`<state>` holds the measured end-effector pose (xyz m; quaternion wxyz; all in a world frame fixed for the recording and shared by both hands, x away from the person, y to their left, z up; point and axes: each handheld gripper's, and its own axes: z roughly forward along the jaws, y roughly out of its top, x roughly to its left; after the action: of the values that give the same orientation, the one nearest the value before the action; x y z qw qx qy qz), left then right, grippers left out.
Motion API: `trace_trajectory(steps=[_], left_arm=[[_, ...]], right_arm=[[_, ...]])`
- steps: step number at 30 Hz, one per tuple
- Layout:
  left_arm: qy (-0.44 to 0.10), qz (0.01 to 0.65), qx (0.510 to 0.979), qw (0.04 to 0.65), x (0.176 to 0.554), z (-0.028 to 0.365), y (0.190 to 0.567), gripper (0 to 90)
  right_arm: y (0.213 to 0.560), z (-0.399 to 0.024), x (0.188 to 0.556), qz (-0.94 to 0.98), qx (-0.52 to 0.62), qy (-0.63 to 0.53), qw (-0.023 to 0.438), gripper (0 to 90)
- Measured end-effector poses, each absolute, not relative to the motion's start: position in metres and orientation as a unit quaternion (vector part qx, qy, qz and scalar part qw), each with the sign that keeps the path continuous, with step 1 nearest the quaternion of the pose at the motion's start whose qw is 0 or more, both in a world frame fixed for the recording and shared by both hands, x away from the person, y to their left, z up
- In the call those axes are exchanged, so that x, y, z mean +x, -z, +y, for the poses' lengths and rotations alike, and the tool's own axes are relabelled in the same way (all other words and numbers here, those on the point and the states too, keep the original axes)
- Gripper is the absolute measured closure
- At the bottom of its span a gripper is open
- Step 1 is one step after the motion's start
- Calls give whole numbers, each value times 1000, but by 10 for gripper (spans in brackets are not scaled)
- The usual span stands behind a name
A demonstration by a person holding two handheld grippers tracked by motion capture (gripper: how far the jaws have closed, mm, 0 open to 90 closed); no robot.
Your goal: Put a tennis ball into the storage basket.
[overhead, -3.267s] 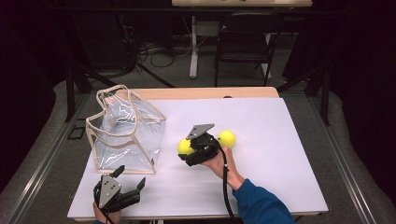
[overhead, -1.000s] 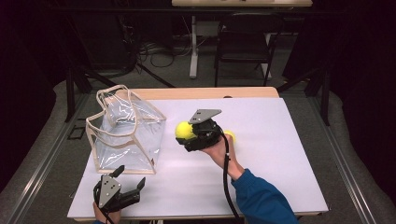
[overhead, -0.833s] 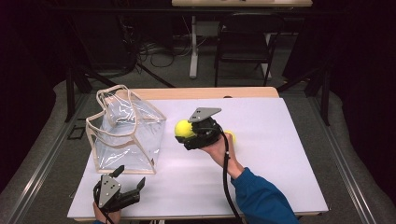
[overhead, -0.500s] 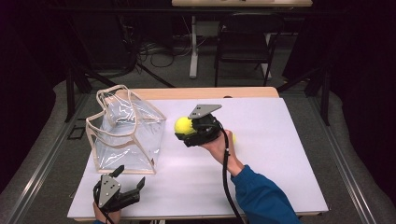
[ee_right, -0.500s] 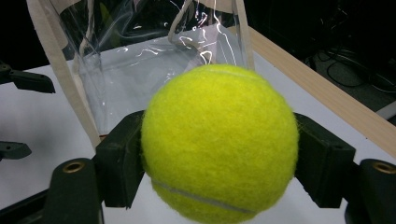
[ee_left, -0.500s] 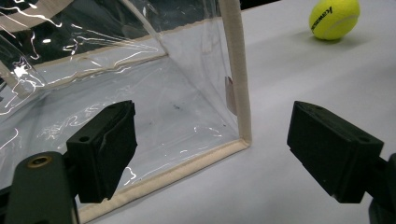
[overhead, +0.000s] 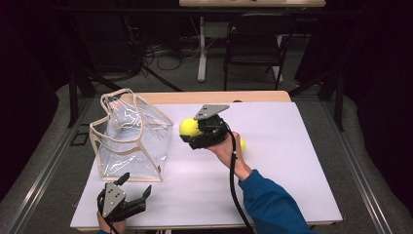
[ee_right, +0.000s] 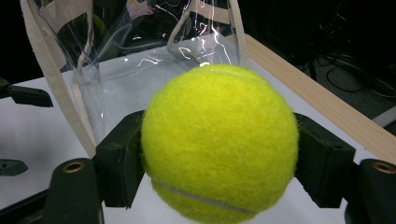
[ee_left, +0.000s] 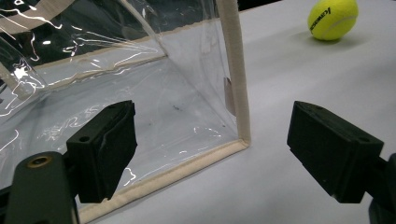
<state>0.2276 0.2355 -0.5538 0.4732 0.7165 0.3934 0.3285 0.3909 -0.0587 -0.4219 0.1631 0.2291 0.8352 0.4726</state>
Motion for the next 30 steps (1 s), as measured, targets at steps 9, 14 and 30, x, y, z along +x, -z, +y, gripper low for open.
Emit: trace_trajectory(steps=[9,14,30], left_arm=[[-328,394,716,473,228,236,554,160],[-328,393,717,473,228,235,554,160],[-328,393,716,474,228,236,554,160]], right_arm=[[418,-55,393,835,227,-473,166,263],[417,-54,396,836,227,-472,165,263],[412,-47,400,837,224,-473,162,263]])
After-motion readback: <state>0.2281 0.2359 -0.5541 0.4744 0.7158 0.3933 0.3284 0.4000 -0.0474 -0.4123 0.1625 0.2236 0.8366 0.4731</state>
